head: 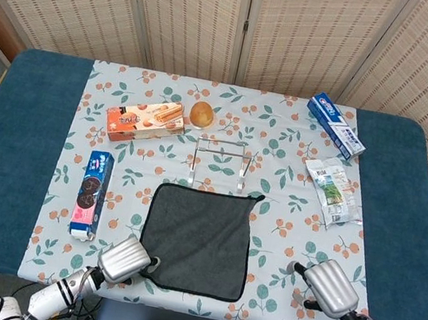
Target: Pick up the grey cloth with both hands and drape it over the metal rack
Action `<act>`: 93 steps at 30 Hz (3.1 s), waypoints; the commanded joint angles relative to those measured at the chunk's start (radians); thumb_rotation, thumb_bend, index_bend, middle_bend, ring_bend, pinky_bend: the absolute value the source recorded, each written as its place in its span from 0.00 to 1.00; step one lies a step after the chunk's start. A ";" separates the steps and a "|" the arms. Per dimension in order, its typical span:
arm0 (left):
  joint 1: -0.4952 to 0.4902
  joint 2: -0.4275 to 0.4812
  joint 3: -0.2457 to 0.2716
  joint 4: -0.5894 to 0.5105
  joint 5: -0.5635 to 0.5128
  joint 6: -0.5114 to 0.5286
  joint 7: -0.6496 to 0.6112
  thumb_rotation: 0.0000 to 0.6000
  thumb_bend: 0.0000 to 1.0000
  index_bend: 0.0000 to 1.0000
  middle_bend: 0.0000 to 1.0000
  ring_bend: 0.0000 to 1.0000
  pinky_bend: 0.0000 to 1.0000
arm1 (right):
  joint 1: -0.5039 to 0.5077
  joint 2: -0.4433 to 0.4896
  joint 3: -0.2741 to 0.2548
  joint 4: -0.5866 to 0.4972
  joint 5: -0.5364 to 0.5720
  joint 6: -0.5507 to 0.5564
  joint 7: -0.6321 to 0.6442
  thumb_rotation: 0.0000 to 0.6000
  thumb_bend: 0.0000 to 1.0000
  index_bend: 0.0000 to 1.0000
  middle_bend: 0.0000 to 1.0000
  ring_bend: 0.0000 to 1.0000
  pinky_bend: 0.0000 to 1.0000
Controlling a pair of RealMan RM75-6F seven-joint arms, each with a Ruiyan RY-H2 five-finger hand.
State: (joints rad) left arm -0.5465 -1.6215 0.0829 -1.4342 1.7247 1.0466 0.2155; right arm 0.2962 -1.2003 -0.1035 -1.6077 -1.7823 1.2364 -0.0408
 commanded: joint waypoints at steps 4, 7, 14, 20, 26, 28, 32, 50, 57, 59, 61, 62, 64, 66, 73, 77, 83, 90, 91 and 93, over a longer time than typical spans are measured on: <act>-0.004 -0.016 -0.004 0.023 -0.001 0.021 -0.028 1.00 0.35 0.62 1.00 0.97 1.00 | 0.014 -0.026 -0.003 0.011 -0.012 -0.012 -0.014 1.00 0.21 0.43 0.93 0.89 1.00; -0.007 -0.016 -0.003 0.028 -0.004 0.023 -0.036 1.00 0.36 0.65 1.00 0.97 1.00 | 0.025 -0.044 -0.009 0.020 -0.024 -0.024 -0.017 1.00 0.22 0.43 0.93 0.89 1.00; -0.008 -0.010 0.002 0.018 -0.017 0.024 -0.040 1.00 0.36 0.64 1.00 0.97 1.00 | 0.061 -0.096 -0.034 0.042 -0.071 -0.069 -0.030 1.00 0.20 0.43 0.93 0.89 1.00; -0.010 -0.005 0.004 0.005 -0.026 0.021 -0.027 1.00 0.36 0.64 1.00 0.97 1.00 | 0.089 -0.156 -0.045 0.081 -0.095 -0.105 -0.053 1.00 0.20 0.43 0.93 0.89 1.00; -0.011 -0.004 0.006 -0.004 -0.034 0.020 -0.024 1.00 0.36 0.64 1.00 0.97 1.00 | 0.110 -0.214 -0.043 0.123 -0.106 -0.117 -0.073 1.00 0.20 0.43 0.93 0.89 1.00; -0.010 -0.003 0.007 -0.004 -0.035 0.022 -0.024 1.00 0.36 0.64 1.00 0.97 1.00 | 0.114 -0.229 -0.041 0.136 -0.105 -0.117 -0.080 1.00 0.20 0.43 0.93 0.89 1.00; -0.009 -0.002 0.009 -0.006 -0.039 0.024 -0.027 1.00 0.36 0.64 1.00 0.97 1.00 | 0.126 -0.258 -0.039 0.159 -0.101 -0.124 -0.087 1.00 0.20 0.43 0.93 0.89 1.00; -0.005 0.002 0.015 -0.008 -0.046 0.035 -0.032 1.00 0.36 0.64 1.00 0.97 1.00 | 0.161 -0.324 -0.046 0.198 -0.089 -0.131 -0.099 1.00 0.18 0.43 0.93 0.89 1.00; -0.003 0.001 0.018 -0.010 -0.049 0.035 -0.030 1.00 0.36 0.63 1.00 0.97 1.00 | 0.172 -0.342 -0.050 0.203 -0.082 -0.139 -0.108 1.00 0.18 0.43 0.93 0.89 1.00; -0.003 0.001 0.018 -0.011 -0.050 0.036 -0.027 1.00 0.36 0.63 1.00 0.97 1.00 | 0.175 -0.346 -0.051 0.205 -0.080 -0.140 -0.110 1.00 0.18 0.43 0.93 0.89 1.00; -0.003 0.001 0.017 -0.011 -0.051 0.035 -0.027 1.00 0.36 0.63 1.00 0.97 1.00 | 0.177 -0.351 -0.051 0.208 -0.077 -0.142 -0.112 1.00 0.18 0.43 0.93 0.89 1.00; -0.003 0.001 0.017 -0.011 -0.051 0.036 -0.028 1.00 0.36 0.63 1.00 0.97 1.00 | 0.178 -0.353 -0.050 0.210 -0.075 -0.143 -0.113 1.00 0.18 0.43 0.93 0.89 1.00; -0.003 0.000 0.018 -0.010 -0.051 0.036 -0.029 1.00 0.36 0.63 1.00 0.97 1.00 | 0.180 -0.359 -0.048 0.214 -0.071 -0.143 -0.116 1.00 0.18 0.43 0.93 0.89 1.00; -0.003 0.000 0.018 -0.009 -0.052 0.036 -0.030 1.00 0.36 0.63 1.00 0.97 1.00 | 0.183 -0.365 -0.044 0.218 -0.065 -0.143 -0.118 1.00 0.18 0.43 0.93 0.89 1.00; -0.003 -0.001 0.018 -0.006 -0.053 0.037 -0.034 1.00 0.36 0.63 1.00 0.97 1.00 | 0.193 -0.384 -0.035 0.229 -0.048 -0.151 -0.122 1.00 0.18 0.43 0.93 0.89 1.00; -0.003 -0.001 0.018 -0.006 -0.054 0.037 -0.035 1.00 0.36 0.63 1.00 0.97 1.00 | 0.201 -0.397 -0.030 0.236 -0.045 -0.148 -0.115 1.00 0.20 0.43 0.93 0.89 1.00; -0.003 0.001 0.018 -0.006 -0.053 0.039 -0.038 1.00 0.36 0.63 1.00 0.97 1.00 | 0.209 -0.410 -0.023 0.248 -0.042 -0.134 -0.102 1.00 0.28 0.43 0.93 0.89 1.00; -0.004 0.003 0.014 -0.008 -0.057 0.040 -0.047 1.00 0.36 0.63 1.00 0.97 1.00 | 0.214 -0.419 -0.017 0.263 -0.036 -0.113 -0.082 1.00 0.35 0.43 0.93 0.90 1.00; -0.005 0.004 0.013 -0.009 -0.058 0.040 -0.048 1.00 0.36 0.63 1.00 0.97 1.00 | 0.214 -0.420 -0.017 0.265 -0.036 -0.110 -0.080 1.00 0.36 0.43 0.93 0.90 1.00; -0.006 0.006 0.013 -0.009 -0.059 0.039 -0.048 1.00 0.36 0.63 1.00 0.97 1.00 | 0.215 -0.419 -0.018 0.267 -0.035 -0.107 -0.077 1.00 0.37 0.43 0.93 0.91 1.00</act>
State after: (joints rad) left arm -0.5521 -1.6159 0.0960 -1.4434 1.6663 1.0853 0.1673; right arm 0.5106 -1.6196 -0.1214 -1.3403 -1.8177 1.1291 -0.1180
